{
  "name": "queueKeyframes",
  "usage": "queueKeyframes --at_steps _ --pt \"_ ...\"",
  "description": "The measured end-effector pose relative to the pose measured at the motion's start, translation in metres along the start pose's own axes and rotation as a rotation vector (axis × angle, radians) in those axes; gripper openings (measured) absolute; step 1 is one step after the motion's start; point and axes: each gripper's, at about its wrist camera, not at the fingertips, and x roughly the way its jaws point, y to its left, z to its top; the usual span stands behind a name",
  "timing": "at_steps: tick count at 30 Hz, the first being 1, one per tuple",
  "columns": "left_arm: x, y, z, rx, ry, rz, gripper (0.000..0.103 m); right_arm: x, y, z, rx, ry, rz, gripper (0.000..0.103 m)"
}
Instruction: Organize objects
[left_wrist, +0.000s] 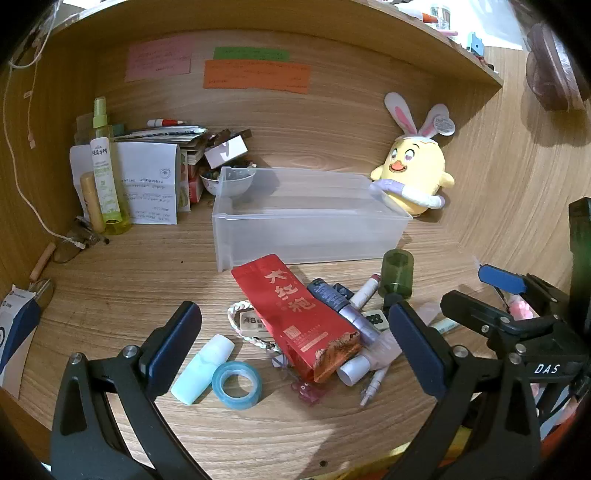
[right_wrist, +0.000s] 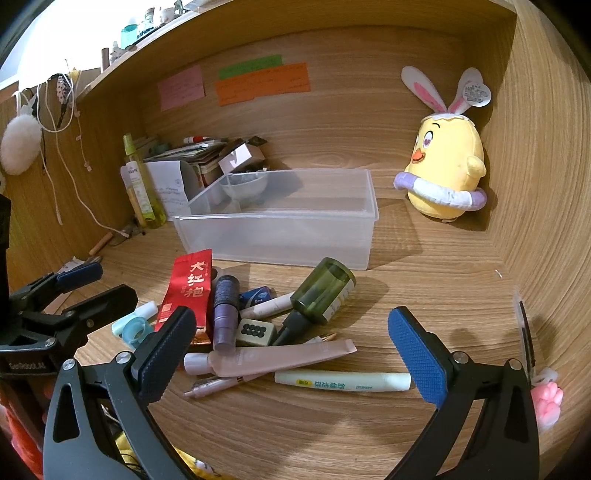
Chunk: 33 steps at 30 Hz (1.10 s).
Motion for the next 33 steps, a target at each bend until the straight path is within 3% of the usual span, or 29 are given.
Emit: queueKeyframes --at_steps 33 --pt "-0.0052 -0.0017 -0.0001 -0.006 0.001 -0.025 0.103 0.003 0.0028 -0.0028 0.014 0.019 0.014 0.103"
